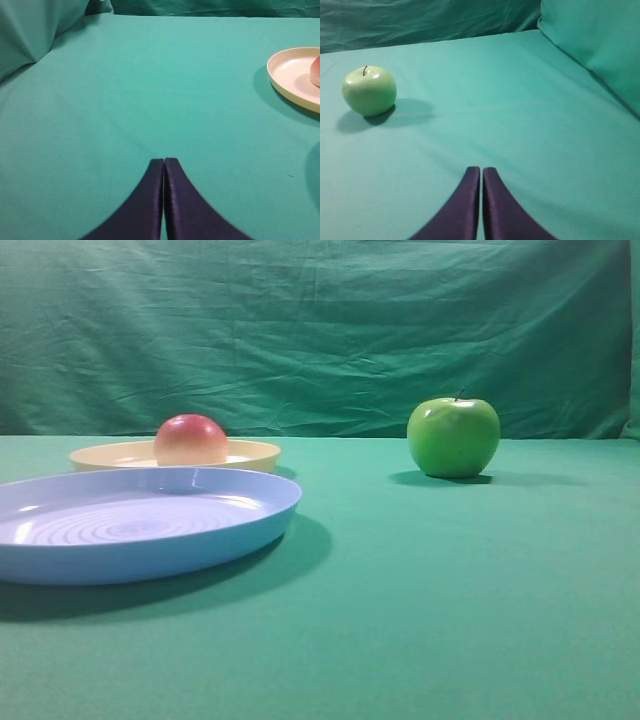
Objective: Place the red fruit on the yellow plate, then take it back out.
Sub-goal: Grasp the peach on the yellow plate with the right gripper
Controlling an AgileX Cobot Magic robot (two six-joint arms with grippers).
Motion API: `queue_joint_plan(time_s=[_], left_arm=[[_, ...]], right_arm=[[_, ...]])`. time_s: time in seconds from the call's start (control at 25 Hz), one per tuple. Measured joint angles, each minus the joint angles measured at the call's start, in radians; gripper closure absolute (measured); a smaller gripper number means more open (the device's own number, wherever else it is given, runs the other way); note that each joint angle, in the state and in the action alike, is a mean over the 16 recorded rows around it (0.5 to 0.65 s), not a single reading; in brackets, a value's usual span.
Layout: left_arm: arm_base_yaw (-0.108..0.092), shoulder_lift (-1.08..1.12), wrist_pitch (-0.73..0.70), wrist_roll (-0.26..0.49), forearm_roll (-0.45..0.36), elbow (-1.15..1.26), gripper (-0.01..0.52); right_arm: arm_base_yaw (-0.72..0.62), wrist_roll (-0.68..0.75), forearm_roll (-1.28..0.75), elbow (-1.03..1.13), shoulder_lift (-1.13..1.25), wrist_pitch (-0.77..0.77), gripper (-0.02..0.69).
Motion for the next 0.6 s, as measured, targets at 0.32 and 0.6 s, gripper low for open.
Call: queue_joint_plan(time_s=[0.32, 0.6], left_arm=[[0.0, 0.0, 0.0, 0.0, 0.0, 0.0, 0.514], [0.0, 0.0, 0.0, 0.0, 0.0, 0.0, 0.514]], right_arm=[[0.0, -0.078, 0.046, 0.001, -0.002, 0.01, 0.665], [0.0, -0.101, 0.099, 0.001, -0.002, 0.006, 0.665]])
